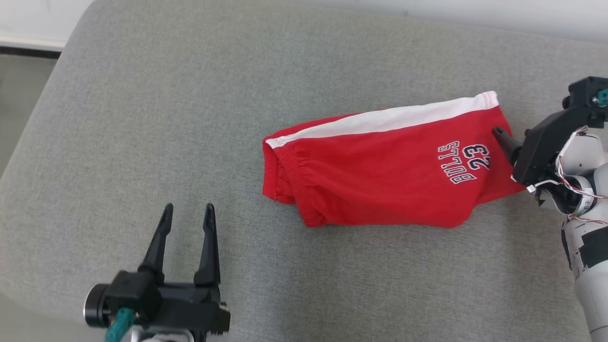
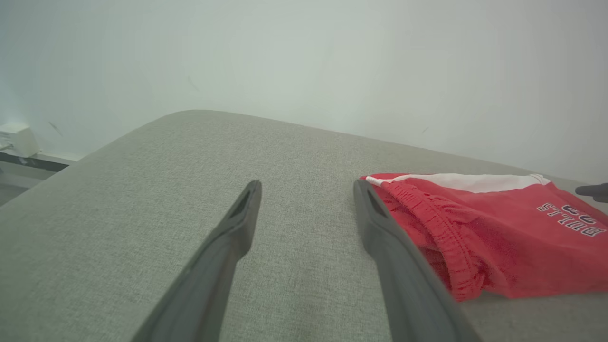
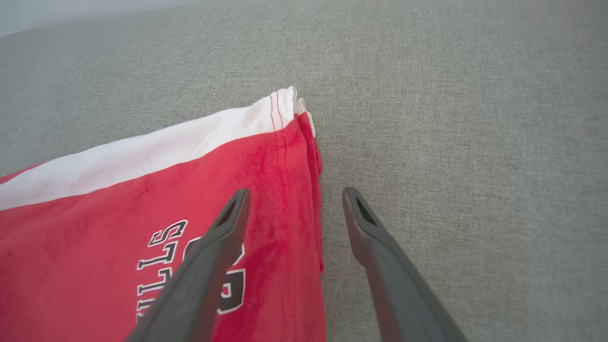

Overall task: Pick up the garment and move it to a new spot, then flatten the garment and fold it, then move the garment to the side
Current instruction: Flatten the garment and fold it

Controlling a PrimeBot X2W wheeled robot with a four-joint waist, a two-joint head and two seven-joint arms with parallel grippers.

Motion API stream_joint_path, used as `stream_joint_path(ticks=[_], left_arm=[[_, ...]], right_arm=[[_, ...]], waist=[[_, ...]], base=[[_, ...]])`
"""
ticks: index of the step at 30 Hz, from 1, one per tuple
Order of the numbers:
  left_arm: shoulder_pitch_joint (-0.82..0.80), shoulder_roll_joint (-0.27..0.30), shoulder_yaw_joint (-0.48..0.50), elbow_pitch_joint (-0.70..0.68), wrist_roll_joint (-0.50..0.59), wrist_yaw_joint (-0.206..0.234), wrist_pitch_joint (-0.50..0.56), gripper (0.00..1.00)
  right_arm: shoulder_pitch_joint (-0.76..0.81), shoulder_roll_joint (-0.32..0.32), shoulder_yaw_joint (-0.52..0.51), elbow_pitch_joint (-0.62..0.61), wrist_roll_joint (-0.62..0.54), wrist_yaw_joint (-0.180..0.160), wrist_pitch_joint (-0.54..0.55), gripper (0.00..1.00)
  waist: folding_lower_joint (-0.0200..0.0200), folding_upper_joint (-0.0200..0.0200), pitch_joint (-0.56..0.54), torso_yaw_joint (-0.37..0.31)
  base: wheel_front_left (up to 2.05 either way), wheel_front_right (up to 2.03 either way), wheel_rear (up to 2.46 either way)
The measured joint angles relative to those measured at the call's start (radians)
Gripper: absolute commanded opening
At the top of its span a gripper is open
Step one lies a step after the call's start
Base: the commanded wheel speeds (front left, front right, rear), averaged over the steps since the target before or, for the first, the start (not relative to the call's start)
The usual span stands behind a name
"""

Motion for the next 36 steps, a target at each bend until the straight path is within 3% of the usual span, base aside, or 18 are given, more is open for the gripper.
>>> stream_joint_path(ticks=[6, 18, 19, 20, 22, 31, 36], left_arm=[[0.094, -0.024, 0.026, -0.029, 0.1, -0.023, 0.0, 1.0], [0.195, -0.041, 0.068, -0.029, 0.101, -0.04, 0.0, 1.0], [0.199, -0.041, 0.07, -0.027, 0.101, -0.044, 0.0, 1.0], [0.2, -0.042, 0.07, -0.024, 0.099, -0.047, 0.0, 1.0], [0.201, -0.042, 0.069, -0.022, 0.09, -0.047, 0.0, 1.0], [0.196, -0.043, 0.058, -0.006, 0.065, -0.04, 0.0, 1.0], [0.199, -0.043, 0.06, -0.006, 0.058, -0.038, 0.0, 1.0]], right_arm=[[0.0, 0.004, -0.061, 0.025, -0.085, 0.0, 0.008, 1.0], [0.01, 0.047, -0.112, 0.053, -0.146, 0.0, 0.052, 1.0], [0.012, 0.051, -0.109, 0.051, -0.147, 0.0, 0.053, 0.87], [0.013, 0.056, -0.109, 0.05, -0.147, -0.001, 0.053, 0.43], [0.014, 0.065, -0.108, 0.049, -0.146, -0.003, 0.048, 0.0], [0.01, 0.066, -0.184, 0.058, -0.241, 0.001, -0.036, 0.0], [0.051, 0.051, -0.255, 0.004, -0.297, 0.001, -0.054, 0.0]], waist=[[0.0002, 0.0, 0.023, 0.027], [0.0002, 0.0, 0.031, 0.056], [0.0002, 0.0, 0.03, 0.056], [0.0002, 0.0, 0.03, 0.056], [0.0002, 0.0, 0.031, 0.056], [0.0004, 0.0001, 0.026, 0.056], [0.0004, 0.0001, 0.005, 0.044]], base=[[0.0, 0.0, 0.0], [0.0, 0.0, 0.0], [0.0, 0.0, 0.0], [0.0, 0.0, 0.0], [0.0, 0.0, 0.0], [0.0, 0.0, 0.0], [0.0, 0.0, 0.0]])
